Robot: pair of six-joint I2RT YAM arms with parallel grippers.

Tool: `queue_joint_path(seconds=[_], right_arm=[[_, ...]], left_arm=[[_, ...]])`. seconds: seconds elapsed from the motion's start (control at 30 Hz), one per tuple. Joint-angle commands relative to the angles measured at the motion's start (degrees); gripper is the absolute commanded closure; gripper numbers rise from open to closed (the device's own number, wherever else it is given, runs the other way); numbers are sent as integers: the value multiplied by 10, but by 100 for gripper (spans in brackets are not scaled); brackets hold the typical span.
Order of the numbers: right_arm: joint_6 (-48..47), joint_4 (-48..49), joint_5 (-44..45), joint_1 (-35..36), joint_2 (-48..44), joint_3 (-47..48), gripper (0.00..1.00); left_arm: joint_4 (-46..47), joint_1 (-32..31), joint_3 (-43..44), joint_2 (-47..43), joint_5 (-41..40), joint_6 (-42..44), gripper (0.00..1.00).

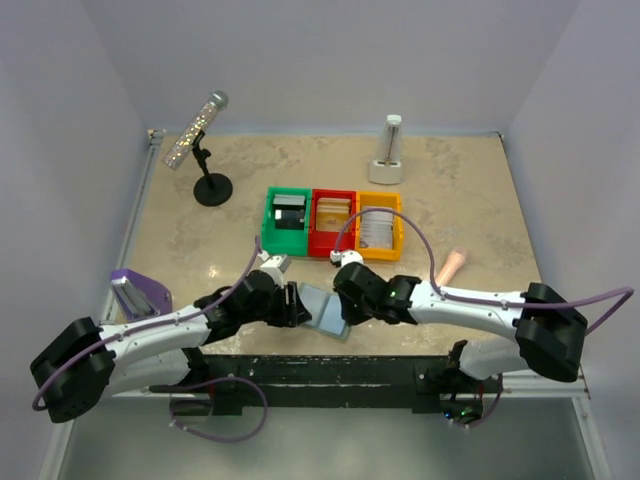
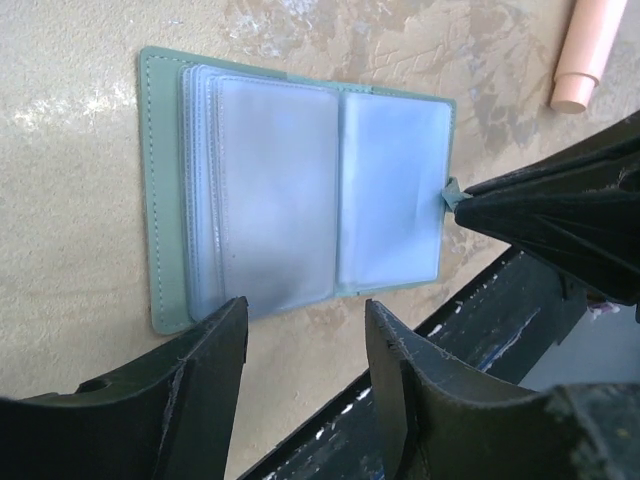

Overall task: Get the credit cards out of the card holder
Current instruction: Remove the credit card from the card holder.

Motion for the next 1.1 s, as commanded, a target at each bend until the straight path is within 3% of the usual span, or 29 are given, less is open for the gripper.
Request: queue_joint_path(seconds=[0.0,0.63,1.07], right_arm=[[17,30,4,0,-8,-36,100],[21,61,9,0,9,-73,100],[20,58,9,0,-5,-80,100]], left_arm=[[36,10,34,31,11,2,44],[99,41,44,81,83,16,44],[77,42,38,80,37,27,44]])
